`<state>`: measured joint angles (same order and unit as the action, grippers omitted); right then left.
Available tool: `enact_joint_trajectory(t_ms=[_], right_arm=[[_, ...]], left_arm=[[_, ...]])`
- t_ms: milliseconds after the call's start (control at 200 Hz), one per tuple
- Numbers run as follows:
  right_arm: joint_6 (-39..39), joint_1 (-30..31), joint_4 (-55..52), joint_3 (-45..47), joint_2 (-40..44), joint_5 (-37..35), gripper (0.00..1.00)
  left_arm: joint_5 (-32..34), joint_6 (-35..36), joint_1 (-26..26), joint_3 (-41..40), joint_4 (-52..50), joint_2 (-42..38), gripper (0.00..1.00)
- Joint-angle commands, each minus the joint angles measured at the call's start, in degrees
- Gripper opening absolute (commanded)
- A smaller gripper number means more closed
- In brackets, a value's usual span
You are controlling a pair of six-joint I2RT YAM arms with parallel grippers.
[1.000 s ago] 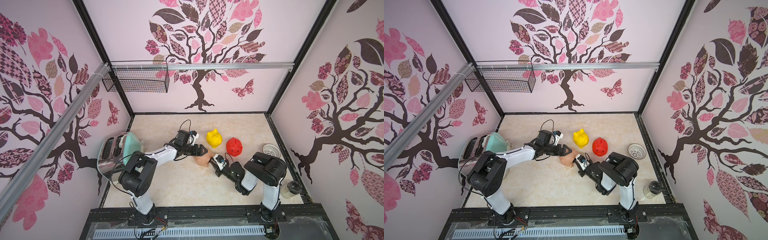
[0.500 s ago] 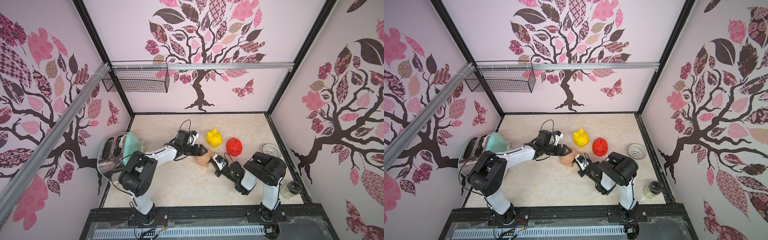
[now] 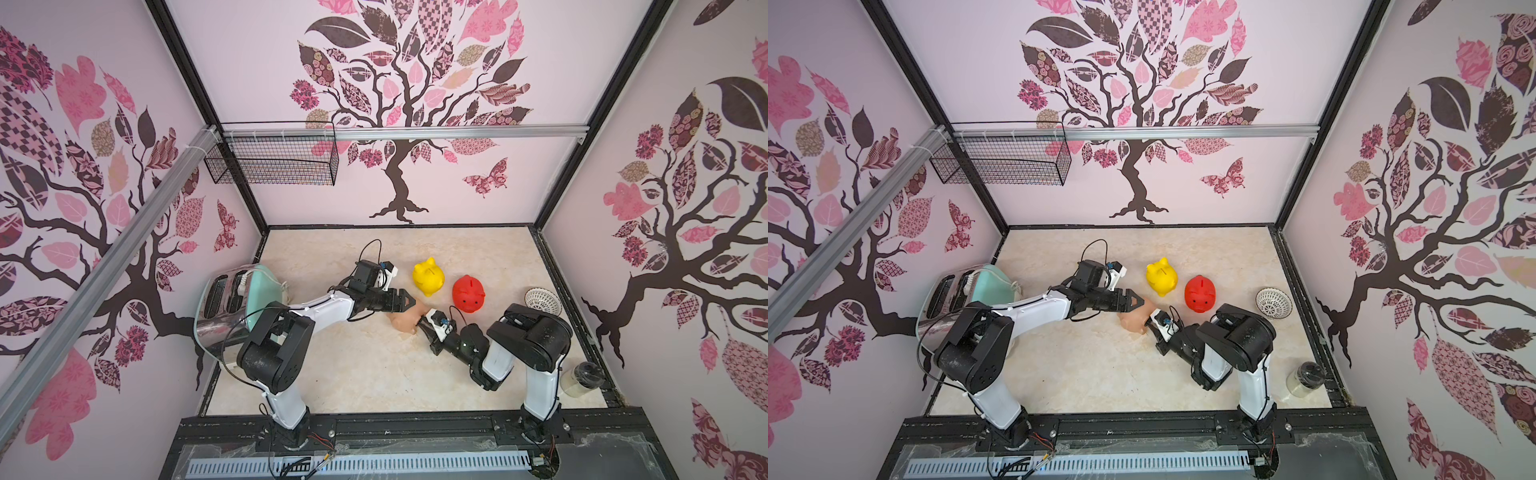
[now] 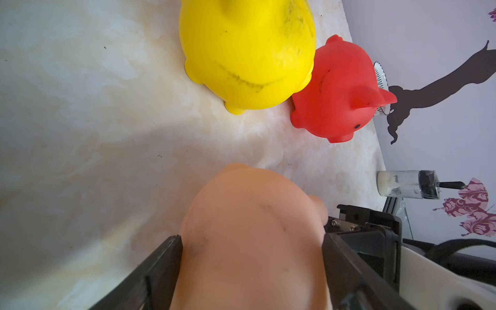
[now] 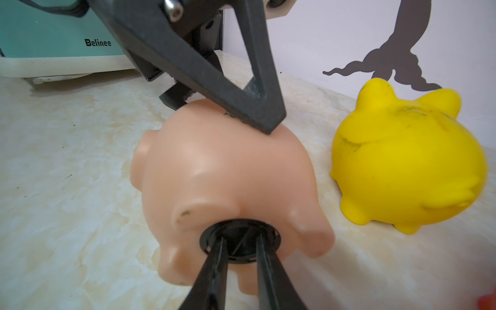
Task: Open piggy banks
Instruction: Open the lid on the piggy bank.
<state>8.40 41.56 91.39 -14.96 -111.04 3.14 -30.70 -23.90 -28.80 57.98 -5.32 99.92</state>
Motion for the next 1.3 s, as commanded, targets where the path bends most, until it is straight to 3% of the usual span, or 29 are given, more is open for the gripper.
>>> enact_joint_trajectory(t_ms=[0,875,1296], right_arm=[[-3.64,0.3,1.7,0.15,-0.6,-0.3,0.24],[-2.04,0.28,-1.21,-3.11,-1.23,0.3,0.22],[-0.98,0.29,-2.09,-3.55,-0.8,0.45,0.06]], left_arm=[[4.34,1.84,-0.21,-1.97,-8.52,3.35,0.85],[3.45,1.84,-0.29,-2.01,-8.05,3.57,0.85],[3.41,1.84,-0.29,-1.92,-8.04,3.62,0.85]])
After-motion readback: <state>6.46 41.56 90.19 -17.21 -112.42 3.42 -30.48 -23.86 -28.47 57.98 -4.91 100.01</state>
